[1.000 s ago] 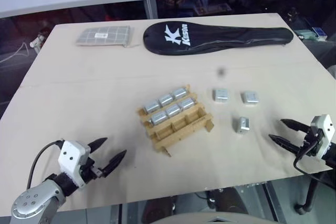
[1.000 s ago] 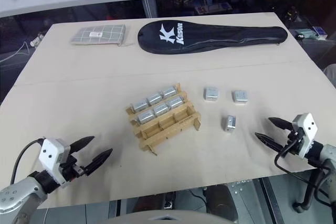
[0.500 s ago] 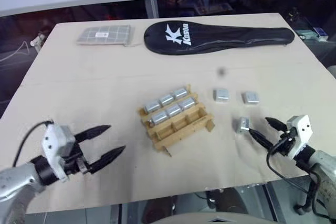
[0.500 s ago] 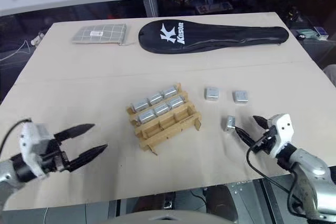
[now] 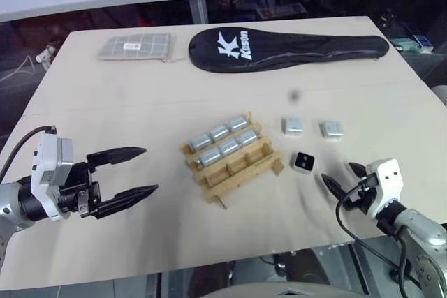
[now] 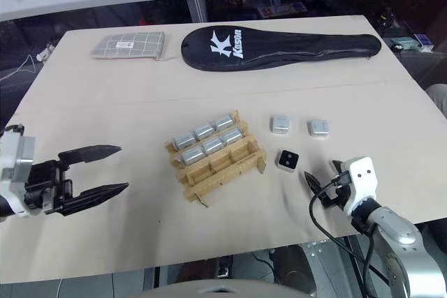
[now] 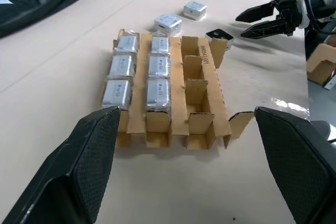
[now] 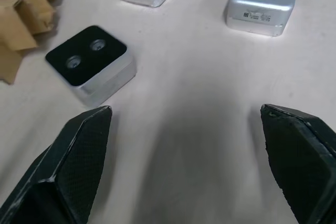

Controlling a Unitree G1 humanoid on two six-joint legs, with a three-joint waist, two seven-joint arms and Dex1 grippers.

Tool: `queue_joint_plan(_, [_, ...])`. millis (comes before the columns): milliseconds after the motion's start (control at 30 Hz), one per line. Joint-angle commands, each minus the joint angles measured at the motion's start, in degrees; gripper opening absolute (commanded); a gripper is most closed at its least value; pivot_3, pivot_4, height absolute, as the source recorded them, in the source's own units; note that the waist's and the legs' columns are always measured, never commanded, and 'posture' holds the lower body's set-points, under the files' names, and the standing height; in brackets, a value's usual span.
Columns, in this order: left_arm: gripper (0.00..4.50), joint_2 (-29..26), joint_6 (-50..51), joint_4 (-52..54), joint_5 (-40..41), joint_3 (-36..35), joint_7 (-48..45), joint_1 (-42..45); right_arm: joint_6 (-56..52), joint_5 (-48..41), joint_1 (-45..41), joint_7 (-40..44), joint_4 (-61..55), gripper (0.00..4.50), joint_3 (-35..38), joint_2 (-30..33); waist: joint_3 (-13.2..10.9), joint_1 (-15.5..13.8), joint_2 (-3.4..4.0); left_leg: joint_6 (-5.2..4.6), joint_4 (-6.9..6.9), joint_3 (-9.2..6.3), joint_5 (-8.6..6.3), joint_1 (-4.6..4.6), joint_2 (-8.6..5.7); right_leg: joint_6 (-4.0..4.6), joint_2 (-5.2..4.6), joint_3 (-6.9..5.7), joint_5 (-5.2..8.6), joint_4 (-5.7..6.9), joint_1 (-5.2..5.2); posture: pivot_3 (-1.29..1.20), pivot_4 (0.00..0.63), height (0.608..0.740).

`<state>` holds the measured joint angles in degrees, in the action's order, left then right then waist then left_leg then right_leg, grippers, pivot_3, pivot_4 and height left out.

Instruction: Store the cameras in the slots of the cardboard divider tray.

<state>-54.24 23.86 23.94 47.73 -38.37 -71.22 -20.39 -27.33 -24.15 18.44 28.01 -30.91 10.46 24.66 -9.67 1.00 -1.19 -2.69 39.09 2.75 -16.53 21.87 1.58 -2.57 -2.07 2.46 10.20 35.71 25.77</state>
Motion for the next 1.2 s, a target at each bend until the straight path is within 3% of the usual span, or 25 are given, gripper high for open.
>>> queue_joint_plan(33, [4.21,0.0,1.2,2.0,1.7,-2.3,-0.9,-0.2,2.3,-1.1,-0.5,2.9,-1.9,4.50,-0.1,1.2,0.0,0.0,-0.01,0.00,0.00,-0.01,0.00,0.00,0.00,0.00,0.00,0.00,0.00,0.00,-0.01,0.00,0.150,0.740])
queue_joint_plan(200, [4.21,0.4,2.0,3.2,2.2,-2.7,-0.9,-0.4,3.0,-1.9,-3.0,6.4,1.1,4.50,-0.3,2.8,0.0,0.0,-0.03,0.00,0.01,-0.01,0.00,0.00,0.00,0.00,0.00,0.00,0.00,0.00,-0.01,0.00,0.150,0.740])
queue_joint_plan(367, [4.21,0.7,2.7,4.0,2.4,-3.6,-0.9,-0.8,6.9,-3.1,-7.1,17.3,8.7,4.50,1.0,8.9,-0.1,-0.1,-0.11,0.00,0.01,0.00,0.00,-0.01,-0.04,0.00,0.00,0.00,0.00,0.00,-0.04,0.00,0.150,0.740])
queue_joint_plan(567, [4.21,1.1,3.3,4.6,2.6,-4.1,-1.0,-1.0,15.9,2.4,-15.0,29.5,21.6,4.50,-5.1,15.7,-0.1,0.0,-0.22,-0.01,0.02,0.04,0.00,-0.05,-0.12,0.00,0.03,-0.02,0.00,0.00,-0.08,0.00,0.150,0.740])
queue_joint_plan(867, [4.21,1.4,3.8,5.7,2.9,-6.4,-2.6,-3.1,20.4,5.8,-31.1,36.7,38.9,4.50,-12.6,12.6,-0.2,0.0,-0.24,0.00,0.02,0.12,0.01,-0.03,-0.18,0.01,0.06,-0.02,-0.01,0.01,-0.07,0.00,0.150,0.740])
queue_joint_plan(1200, [4.21,2.8,3.9,7.1,2.9,-8.2,-2.7,-5.5,17.6,4.6,-32.5,39.8,36.8,4.50,-15.2,10.3,-0.2,-0.1,-0.25,0.00,0.03,0.12,0.01,-0.04,-0.17,0.01,0.05,-0.05,-0.01,0.02,-0.10,0.00,0.150,0.740])
